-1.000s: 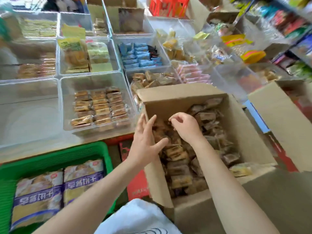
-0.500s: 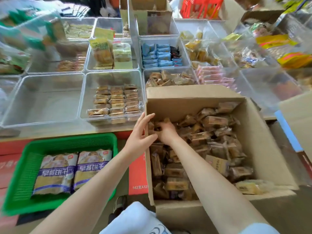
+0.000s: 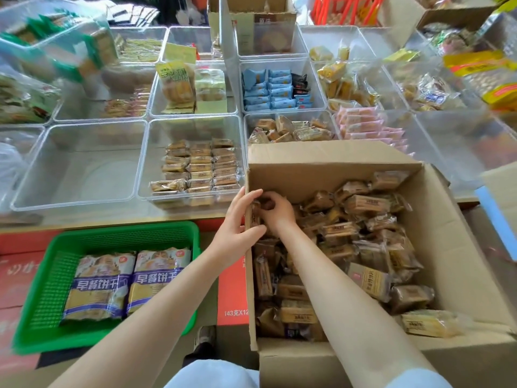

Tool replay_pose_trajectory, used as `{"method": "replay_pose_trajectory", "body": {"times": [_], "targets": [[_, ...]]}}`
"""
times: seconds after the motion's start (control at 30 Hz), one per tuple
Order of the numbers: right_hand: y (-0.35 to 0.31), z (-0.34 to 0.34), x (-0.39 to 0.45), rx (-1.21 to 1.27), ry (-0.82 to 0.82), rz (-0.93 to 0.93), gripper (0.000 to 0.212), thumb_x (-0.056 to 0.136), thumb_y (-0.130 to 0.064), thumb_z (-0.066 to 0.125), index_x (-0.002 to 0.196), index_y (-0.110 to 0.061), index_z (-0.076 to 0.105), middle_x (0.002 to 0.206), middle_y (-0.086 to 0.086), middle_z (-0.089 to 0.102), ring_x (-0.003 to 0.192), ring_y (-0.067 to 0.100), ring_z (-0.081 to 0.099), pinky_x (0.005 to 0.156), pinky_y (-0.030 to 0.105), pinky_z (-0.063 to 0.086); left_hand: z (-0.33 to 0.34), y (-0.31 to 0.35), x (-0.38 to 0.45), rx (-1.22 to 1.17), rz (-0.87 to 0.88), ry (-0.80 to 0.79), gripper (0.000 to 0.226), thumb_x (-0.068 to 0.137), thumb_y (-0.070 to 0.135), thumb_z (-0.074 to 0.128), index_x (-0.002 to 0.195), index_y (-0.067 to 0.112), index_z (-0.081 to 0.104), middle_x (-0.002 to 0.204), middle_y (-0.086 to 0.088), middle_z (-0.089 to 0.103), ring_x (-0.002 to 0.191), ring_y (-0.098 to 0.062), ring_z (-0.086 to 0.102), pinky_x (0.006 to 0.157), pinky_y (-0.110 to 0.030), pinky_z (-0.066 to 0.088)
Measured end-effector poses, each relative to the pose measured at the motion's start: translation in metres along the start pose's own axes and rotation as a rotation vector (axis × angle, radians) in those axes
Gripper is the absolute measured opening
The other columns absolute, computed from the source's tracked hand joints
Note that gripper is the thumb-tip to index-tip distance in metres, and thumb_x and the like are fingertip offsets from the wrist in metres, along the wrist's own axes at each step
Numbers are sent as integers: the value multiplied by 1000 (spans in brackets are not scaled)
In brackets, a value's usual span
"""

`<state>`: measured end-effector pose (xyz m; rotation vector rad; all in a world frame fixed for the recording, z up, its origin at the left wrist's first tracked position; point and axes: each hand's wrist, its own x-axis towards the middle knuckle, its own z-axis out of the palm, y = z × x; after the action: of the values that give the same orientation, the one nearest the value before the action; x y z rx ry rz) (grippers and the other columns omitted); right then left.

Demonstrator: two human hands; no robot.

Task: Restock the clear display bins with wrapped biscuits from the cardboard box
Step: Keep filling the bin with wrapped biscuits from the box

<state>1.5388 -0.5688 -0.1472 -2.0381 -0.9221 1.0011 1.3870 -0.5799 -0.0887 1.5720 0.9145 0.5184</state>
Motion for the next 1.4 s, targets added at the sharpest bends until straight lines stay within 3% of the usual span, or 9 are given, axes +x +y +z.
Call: {"method": "replay_pose_trajectory", "body": {"times": [0.2, 0.37, 0.5, 0.6, 0.73, 0.93, 1.1, 1.2, 1.4], "targets": [[-3, -19, -6, 170, -16, 21, 2, 89, -15, 73, 90, -16, 72, 94, 3, 72, 91, 21, 67, 76, 29, 53, -1, 0, -1, 18, -3, -21, 68, 82, 33, 62, 135, 67, 38, 164, 25, 8, 152, -7, 13, 109, -31, 34], [-15, -81, -41, 661, -98, 7, 6, 101, -16, 58, 99, -16, 63, 112, 10, 69, 107, 27, 67, 88, 41, 59, -1, 9, -5, -93, -71, -53, 64, 85, 39, 67, 134, 69, 39, 163, 26, 9, 152, -14, 18, 119, -51, 32], [-49, -110, -61, 847, -205, 6, 6, 103, -19, 51, 105, -18, 57, 115, 13, 67, 105, 29, 66, 82, 50, 56, -9, 31, -10, -357, -252, -16, 39, 92, 51, 64, 130, 57, 55, 152, 14, 43, 141, -16, 40, 117, -51, 35], [-86, -101, -69, 952, -302, -38, 7, 95, -20, 56, 101, -20, 61, 107, 11, 68, 99, 28, 66, 80, 48, 52, -29, 49, -14, -384, -199, 74, 60, 80, 59, 66, 134, 35, 57, 129, 9, 65, 117, -11, 62, 94, -37, 53], [-132, -57, -63, 823, -328, -150, 6, 95, -18, 58, 96, -19, 64, 95, 5, 70, 84, 20, 68, 64, 35, 58, -77, 58, -7, -496, -160, 55, 60, 80, 39, 73, 135, 24, 53, 103, -4, 76, 85, -23, 73, 67, -31, 56], [-172, 18, -25, 431, -334, -196, 19, 96, -11, 65, 114, -7, 61, 101, 14, 69, 86, 21, 68, 71, 31, 58, -172, 16, 16, -626, -351, 126, 30, 98, 23, 62, 125, 12, 59, 77, -3, 70, 53, -13, 56, 47, -22, 42], [-188, 85, 11, 267, -357, -61, 15, 91, -3, 71, 104, 1, 64, 90, 17, 69, 77, 23, 71, 72, 34, 61, -240, -31, 37, -490, -502, 163, 25, 100, 29, 60, 116, 11, 66, 90, -14, 72, 61, -16, 58, 51, -24, 47], [-197, 113, 29, 226, -369, -4, 23, 92, -1, 68, 112, 9, 59, 90, 15, 68, 71, 13, 70, 65, 22, 57, -269, -51, 57, -516, -569, 179, 27, 100, 31, 61, 111, 7, 66, 75, -8, 69, 53, -15, 54, 47, -22, 46], [-202, 144, 68, 160, -412, -45, 11, 95, -4, 65, 104, -7, 59, 97, 9, 69, 90, 19, 71, 82, 27, 59, -300, -75, 89, -618, -602, 167, 29, 106, 34, 47, 106, 9, 61, 79, -7, 71, 59, -19, 58, 49, -24, 48]]}}
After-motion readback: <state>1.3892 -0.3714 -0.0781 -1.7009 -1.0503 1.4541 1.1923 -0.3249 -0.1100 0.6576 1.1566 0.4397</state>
